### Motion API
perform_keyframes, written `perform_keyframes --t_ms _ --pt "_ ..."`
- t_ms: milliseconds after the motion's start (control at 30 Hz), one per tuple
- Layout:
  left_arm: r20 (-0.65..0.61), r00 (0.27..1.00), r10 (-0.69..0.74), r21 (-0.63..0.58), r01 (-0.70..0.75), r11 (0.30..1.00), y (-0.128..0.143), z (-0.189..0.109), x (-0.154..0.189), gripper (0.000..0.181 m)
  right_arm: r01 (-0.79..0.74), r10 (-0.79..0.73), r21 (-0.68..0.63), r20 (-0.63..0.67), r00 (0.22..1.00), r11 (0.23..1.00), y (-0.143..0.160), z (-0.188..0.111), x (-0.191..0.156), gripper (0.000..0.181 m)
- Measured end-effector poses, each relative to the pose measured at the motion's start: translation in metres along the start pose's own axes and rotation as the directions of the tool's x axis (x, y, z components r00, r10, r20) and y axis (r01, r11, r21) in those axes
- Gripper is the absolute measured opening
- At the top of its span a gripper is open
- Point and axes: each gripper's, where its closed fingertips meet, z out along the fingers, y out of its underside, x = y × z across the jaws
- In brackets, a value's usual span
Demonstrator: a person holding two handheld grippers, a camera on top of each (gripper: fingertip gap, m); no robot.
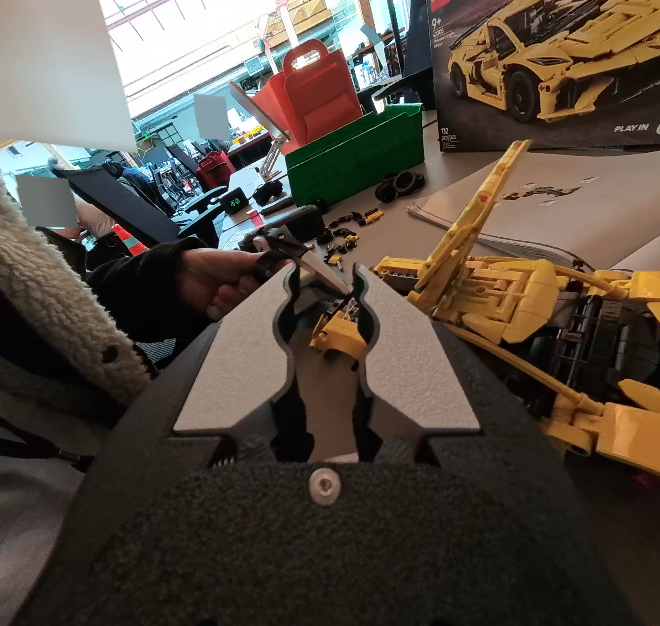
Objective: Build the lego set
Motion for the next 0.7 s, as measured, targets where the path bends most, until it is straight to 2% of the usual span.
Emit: perform_keyframes --t_ms 533,700 --pt "0.017 1.0 0.022 -0.075 -0.021 0.997 0.009 0.004 -0.001 0.008 0.015 -0.014 -0.05 0.01 1.0 0.999 0.01 0.005 -0.003 0.029" --pt "0.063 0.995 0.081 -0.103 -0.074 0.992 0.015 0.007 -0.003 0.01 0.065 -0.072 -0.141 -0.046 0.996 0.988 0.025 0.012 0.001 0.034"
